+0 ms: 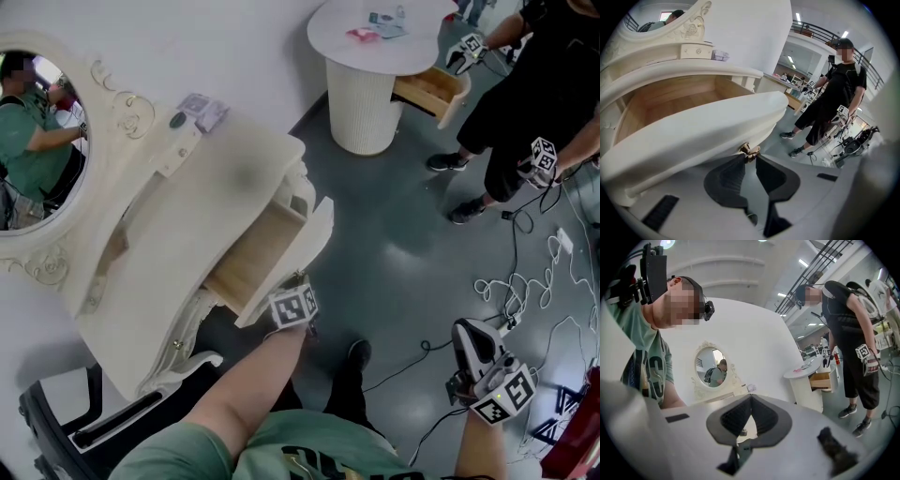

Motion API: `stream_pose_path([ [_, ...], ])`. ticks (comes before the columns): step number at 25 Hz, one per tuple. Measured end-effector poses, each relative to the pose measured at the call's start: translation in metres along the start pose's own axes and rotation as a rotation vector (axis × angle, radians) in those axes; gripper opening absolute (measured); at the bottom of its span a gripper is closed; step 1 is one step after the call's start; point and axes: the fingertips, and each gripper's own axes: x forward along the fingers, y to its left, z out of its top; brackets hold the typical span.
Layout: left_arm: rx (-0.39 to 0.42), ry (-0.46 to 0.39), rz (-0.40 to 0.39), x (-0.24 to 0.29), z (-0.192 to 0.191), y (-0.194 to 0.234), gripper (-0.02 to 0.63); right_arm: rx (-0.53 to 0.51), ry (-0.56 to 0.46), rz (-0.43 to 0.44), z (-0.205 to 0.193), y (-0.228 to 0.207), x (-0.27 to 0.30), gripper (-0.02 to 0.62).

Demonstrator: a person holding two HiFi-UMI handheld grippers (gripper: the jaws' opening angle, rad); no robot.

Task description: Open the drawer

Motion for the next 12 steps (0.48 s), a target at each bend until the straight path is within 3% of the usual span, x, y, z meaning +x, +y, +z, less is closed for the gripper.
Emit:
stream_pose_path([
  [12, 0.017, -0.01, 0.002, -0.003, -0.013, -0.014, 0.077, 0.004, -0.001, 0.015, 0.0, -0.009, -0.014, 0.012],
])
